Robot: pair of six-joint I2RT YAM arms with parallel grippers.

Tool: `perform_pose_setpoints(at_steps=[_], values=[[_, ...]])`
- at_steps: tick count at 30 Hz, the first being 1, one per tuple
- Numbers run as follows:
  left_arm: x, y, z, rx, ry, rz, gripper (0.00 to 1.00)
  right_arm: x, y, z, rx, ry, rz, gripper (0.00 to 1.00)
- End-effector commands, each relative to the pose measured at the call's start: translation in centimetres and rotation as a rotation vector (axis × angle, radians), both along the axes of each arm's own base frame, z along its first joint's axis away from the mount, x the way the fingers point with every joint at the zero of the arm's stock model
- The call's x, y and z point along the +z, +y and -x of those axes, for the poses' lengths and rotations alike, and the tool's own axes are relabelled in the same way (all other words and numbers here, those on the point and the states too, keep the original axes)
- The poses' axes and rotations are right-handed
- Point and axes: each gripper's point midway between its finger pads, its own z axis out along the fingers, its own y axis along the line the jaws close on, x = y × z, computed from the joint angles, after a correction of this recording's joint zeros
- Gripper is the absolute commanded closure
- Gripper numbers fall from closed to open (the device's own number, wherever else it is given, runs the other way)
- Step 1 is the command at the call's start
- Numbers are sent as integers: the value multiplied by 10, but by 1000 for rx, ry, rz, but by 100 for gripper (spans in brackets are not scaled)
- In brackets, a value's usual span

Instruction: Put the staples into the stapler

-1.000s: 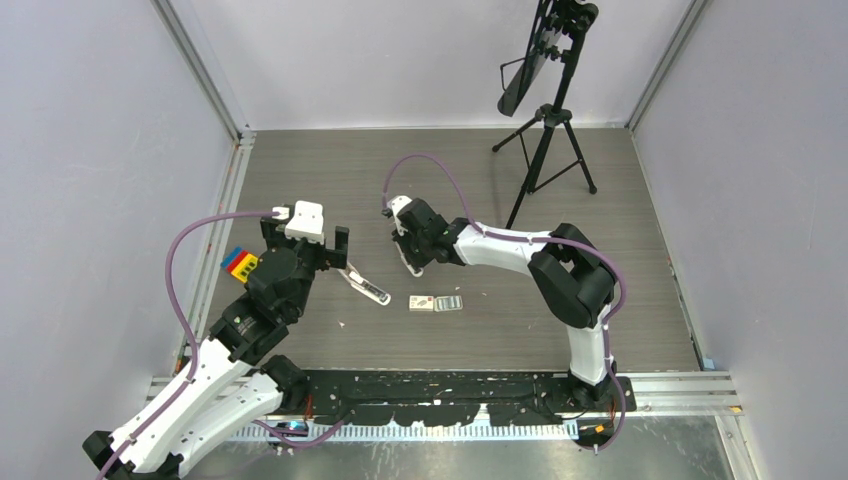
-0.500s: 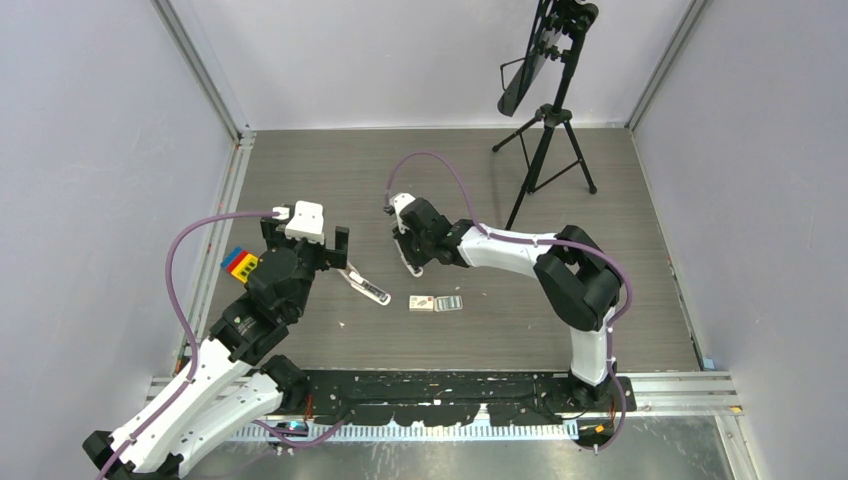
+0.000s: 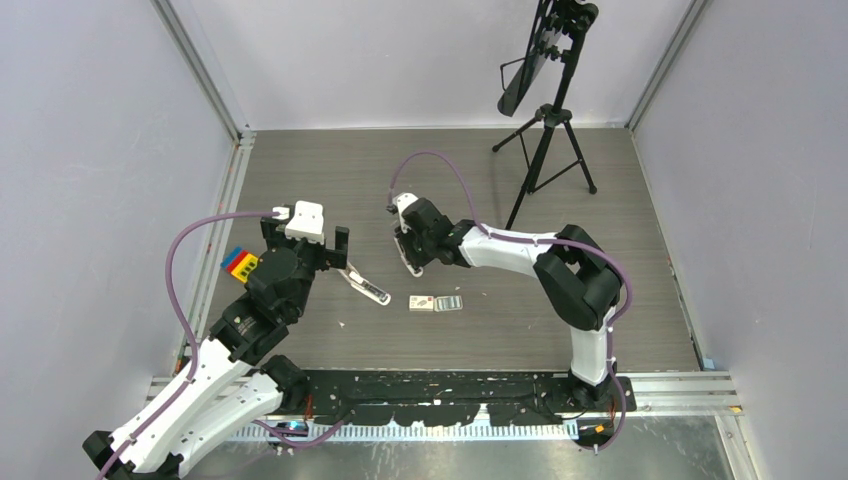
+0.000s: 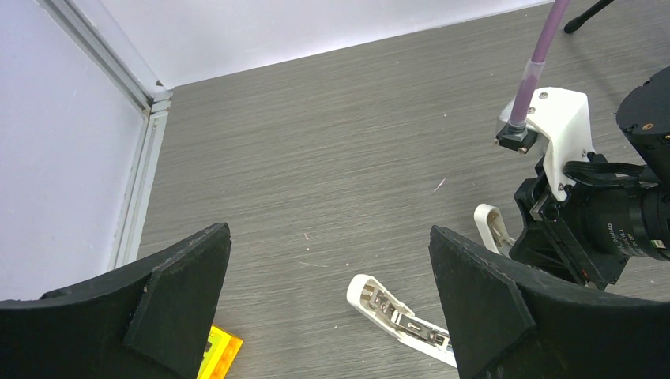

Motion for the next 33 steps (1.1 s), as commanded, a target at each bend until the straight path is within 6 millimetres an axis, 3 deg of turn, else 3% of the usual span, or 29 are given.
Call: perform_pose_setpoints(at_steps=[1, 15, 33], values=[[16, -2, -1, -6, -58, 39, 1, 12, 6, -6, -8, -20, -56, 84], [17, -2, -1, -8, -59, 41, 1, 14, 9, -4, 5, -9, -72, 84], [16, -2, -1, -10, -59, 41, 1, -2, 7, -2, 3, 20, -49, 84]])
